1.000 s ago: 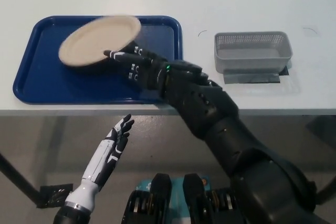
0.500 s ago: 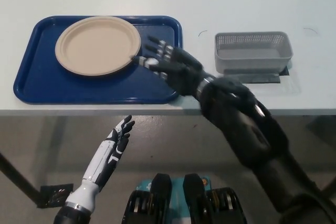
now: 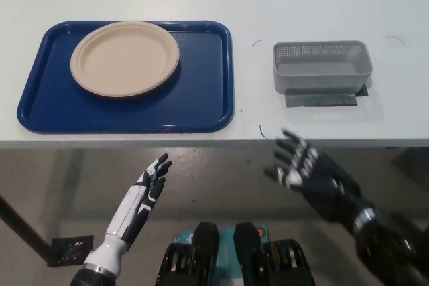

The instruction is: Use the right hand to pick up a plate from a leveled surface and place it into a tray on the left side

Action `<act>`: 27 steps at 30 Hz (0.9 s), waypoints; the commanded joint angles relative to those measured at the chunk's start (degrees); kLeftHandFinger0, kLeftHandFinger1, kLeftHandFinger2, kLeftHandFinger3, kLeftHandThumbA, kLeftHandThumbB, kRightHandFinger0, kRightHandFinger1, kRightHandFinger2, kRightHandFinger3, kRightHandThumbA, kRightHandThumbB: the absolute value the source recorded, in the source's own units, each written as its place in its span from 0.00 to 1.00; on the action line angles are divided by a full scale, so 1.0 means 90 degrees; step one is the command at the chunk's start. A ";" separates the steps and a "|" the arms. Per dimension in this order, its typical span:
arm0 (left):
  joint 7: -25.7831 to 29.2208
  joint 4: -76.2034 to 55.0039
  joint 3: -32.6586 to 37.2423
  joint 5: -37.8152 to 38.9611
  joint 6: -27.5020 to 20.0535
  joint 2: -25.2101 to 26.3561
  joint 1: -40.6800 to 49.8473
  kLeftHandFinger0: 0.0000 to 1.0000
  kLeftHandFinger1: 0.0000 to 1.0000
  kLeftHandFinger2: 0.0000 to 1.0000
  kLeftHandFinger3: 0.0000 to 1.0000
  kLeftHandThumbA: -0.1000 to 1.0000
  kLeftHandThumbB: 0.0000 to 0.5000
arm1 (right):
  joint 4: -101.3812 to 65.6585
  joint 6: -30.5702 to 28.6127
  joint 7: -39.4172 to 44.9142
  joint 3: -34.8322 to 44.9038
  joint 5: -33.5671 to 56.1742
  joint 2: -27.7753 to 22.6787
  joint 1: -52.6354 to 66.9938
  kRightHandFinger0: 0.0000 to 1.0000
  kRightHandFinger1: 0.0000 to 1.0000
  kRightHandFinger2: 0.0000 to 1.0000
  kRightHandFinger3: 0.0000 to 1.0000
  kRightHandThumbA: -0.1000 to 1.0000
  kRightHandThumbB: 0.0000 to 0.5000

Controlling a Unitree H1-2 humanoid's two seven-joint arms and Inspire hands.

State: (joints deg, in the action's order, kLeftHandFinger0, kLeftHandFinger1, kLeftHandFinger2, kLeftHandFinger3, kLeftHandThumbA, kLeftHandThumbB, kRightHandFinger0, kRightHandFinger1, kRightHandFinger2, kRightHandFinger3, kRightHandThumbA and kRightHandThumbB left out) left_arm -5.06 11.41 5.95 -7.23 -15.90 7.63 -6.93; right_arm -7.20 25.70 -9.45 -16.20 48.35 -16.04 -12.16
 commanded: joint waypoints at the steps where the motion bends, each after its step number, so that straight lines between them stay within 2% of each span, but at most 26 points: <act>1: -0.0005 -0.0028 -0.0027 0.0119 -0.0424 -0.0005 -0.0034 1.00 1.00 1.00 1.00 1.00 0.31 | -0.4566 -0.1828 0.2117 0.0606 0.0613 -0.0706 0.1875 1.00 1.00 1.00 1.00 1.00 0.97; 4: -0.0003 -0.0034 -0.0027 0.0122 -0.0434 -0.0008 0.0005 1.00 1.00 1.00 1.00 1.00 0.32 | -0.4305 -0.2187 0.2167 0.0663 0.0296 -0.0433 0.2240 1.00 1.00 1.00 1.00 1.00 1.00; 6: 0.0000 -0.0055 -0.0015 0.0091 -0.0421 -0.0006 -0.0008 1.00 1.00 1.00 1.00 1.00 0.32 | -0.4106 -0.2374 0.2231 0.0667 -0.0051 -0.0350 0.2310 1.00 1.00 1.00 1.00 1.00 0.97; 8: 0.0027 -0.0029 -0.0024 0.0068 -0.0430 -0.0011 -0.0027 1.00 1.00 1.00 1.00 1.00 0.32 | -0.3637 -0.2753 0.2193 0.0618 -0.0955 -0.0271 0.2192 1.00 1.00 1.00 1.00 1.00 0.89; 11: 0.0039 -0.0001 -0.0012 0.0066 -0.0440 -0.0043 0.0009 1.00 1.00 1.00 1.00 1.00 0.36 | -0.2709 -0.3034 0.1943 0.0651 -0.1750 -0.0150 0.2008 1.00 1.00 1.00 1.00 1.00 0.89; 12: 0.0036 0.0007 0.0004 0.0076 -0.0459 -0.0070 0.0045 1.00 1.00 1.00 1.00 1.00 0.36 | -0.2397 -0.3052 0.1799 0.0668 -0.1954 -0.0140 0.1952 1.00 1.00 1.00 1.00 1.00 0.86; 13: 0.0036 0.0019 0.0013 0.0072 -0.0466 -0.0077 0.0069 1.00 1.00 1.00 1.00 1.00 0.35 | -0.1690 -0.3284 0.1707 0.0674 -0.2263 -0.0127 0.1755 1.00 1.00 1.00 1.00 1.00 0.75; 14: 0.0041 0.0024 0.0018 0.0068 -0.0488 -0.0085 0.0101 1.00 1.00 1.00 1.00 1.00 0.35 | -0.1406 -0.3378 0.1646 0.0692 -0.2384 -0.0101 0.1693 1.00 1.00 1.00 1.00 1.00 0.73; 15: 0.0030 0.0017 0.0018 0.0090 -0.0516 -0.0086 0.0127 1.00 1.00 1.00 1.00 1.00 0.33 | -0.0908 -0.3640 0.1607 0.0726 -0.2525 -0.0032 0.1570 1.00 1.00 1.00 1.00 1.00 0.63; 16: 0.0027 -0.0012 0.0020 0.0085 -0.0508 -0.0081 0.0170 1.00 1.00 1.00 1.00 1.00 0.32 | -0.0529 -0.3768 0.1571 0.0741 -0.2585 0.0016 0.1475 1.00 1.00 1.00 1.00 1.00 0.62; 18: 0.0036 -0.0104 0.0012 0.0069 -0.0478 -0.0077 0.0230 1.00 1.00 1.00 1.00 1.00 0.29 | -0.0041 -0.3794 0.1533 0.0745 -0.2606 0.0037 0.1357 1.00 1.00 1.00 1.00 1.00 0.64; 20: 0.0040 -0.0117 -0.0013 0.0102 -0.0471 -0.0080 0.0243 1.00 1.00 1.00 1.00 1.00 0.28 | 0.0212 -0.3708 0.1518 0.0797 -0.2467 0.0082 0.1283 1.00 1.00 1.00 1.00 1.00 0.70; 22: 0.0061 -0.0109 -0.0016 0.0064 -0.0507 -0.0073 0.0243 1.00 1.00 1.00 1.00 1.00 0.28 | 0.0377 -0.3788 0.1517 0.0833 -0.2516 0.0109 0.1211 1.00 1.00 1.00 1.00 1.00 0.67; 24: 0.0057 -0.0149 -0.0006 0.0036 -0.0453 -0.0072 0.0254 1.00 1.00 1.00 1.00 1.00 0.31 | 0.0683 -0.4126 0.1495 0.0838 -0.2830 0.0075 0.1098 1.00 1.00 1.00 1.00 1.00 0.58; 27: 0.0001 -0.0154 0.0008 0.0106 -0.0467 -0.0075 0.0252 1.00 1.00 1.00 1.00 1.00 0.30 | 0.0936 -0.4372 0.1324 0.0861 -0.3198 0.0077 0.0953 1.00 1.00 1.00 1.00 1.00 0.58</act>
State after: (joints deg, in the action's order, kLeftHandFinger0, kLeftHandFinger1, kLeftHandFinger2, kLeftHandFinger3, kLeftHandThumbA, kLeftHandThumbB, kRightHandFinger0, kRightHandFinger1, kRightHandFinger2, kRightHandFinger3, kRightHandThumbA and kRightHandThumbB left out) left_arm -5.07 12.19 6.09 -7.22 -15.94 7.11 -4.51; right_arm -5.08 6.60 -1.28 -11.58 33.99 -15.99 1.18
